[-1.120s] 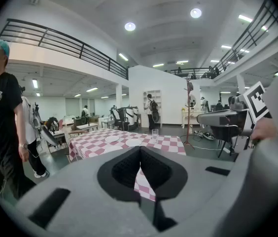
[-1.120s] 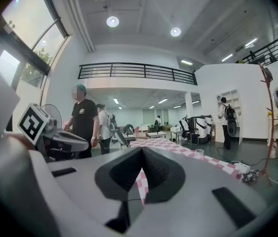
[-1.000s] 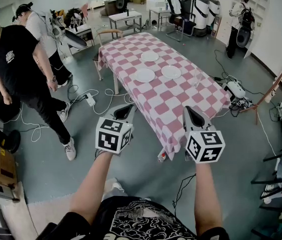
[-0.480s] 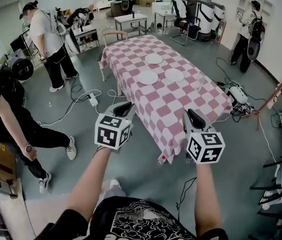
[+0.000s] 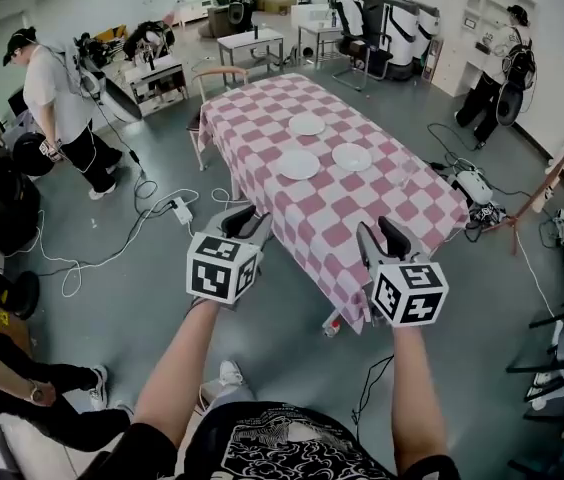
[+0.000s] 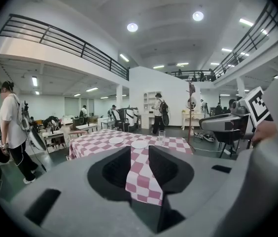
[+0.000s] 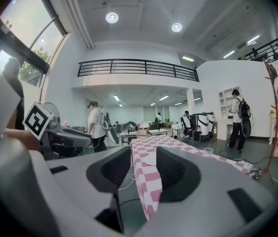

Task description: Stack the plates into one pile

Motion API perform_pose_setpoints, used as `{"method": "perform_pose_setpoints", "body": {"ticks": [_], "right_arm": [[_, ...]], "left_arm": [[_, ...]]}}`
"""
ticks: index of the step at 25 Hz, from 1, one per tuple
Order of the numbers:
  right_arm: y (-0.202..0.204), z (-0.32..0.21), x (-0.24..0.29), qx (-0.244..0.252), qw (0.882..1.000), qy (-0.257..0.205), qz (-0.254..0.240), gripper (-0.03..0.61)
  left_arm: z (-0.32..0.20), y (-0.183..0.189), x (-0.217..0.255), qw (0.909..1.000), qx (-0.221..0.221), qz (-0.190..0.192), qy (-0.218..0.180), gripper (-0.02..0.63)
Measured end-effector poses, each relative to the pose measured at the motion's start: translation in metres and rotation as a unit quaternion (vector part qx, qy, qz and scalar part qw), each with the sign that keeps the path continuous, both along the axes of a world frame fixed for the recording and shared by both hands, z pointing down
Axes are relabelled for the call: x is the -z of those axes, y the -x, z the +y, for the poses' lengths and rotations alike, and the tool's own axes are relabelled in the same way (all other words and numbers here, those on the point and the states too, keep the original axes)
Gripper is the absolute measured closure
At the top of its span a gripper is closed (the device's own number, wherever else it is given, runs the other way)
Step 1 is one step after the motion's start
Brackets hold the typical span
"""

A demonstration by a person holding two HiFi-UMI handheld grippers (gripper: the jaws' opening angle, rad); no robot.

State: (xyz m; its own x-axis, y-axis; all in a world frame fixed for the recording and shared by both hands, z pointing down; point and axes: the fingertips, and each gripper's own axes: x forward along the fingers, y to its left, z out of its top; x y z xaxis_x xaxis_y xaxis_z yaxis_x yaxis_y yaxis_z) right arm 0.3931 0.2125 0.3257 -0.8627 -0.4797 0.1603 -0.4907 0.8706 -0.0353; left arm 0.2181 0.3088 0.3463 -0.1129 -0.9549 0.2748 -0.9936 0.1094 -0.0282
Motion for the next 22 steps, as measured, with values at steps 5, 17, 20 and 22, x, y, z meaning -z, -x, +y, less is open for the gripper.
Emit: {"method": "perform_pose_setpoints", "body": {"ticks": [5, 17, 20, 22], "right_arm": [[0.051, -0.005, -0.001, -0.017, 1.000, -0.002, 0.007, 0.401], [0.141, -0.002, 0.007, -0.083, 0.996, 0.006, 0.017, 0.347], [0.153, -0.001, 0.005, -0.101, 0.995, 0.012, 0.019, 0.333], [0.161, -0.002, 0.003, -0.110, 0.994, 0.015, 0.019, 0.327]], "left_arm": [[-0.010, 0.053, -0.003, 0.9998, -0.017, 0.005, 0.001, 0.479], [-0.034, 0.155, 0.005, 0.9967, -0.079, 0.019, 0.002, 0.410], [-0.041, 0.171, 0.003, 0.9952, -0.095, 0.024, 0.000, 0.389], [-0.046, 0.181, 0.002, 0.9944, -0.103, 0.026, 0.000, 0.383]]}}
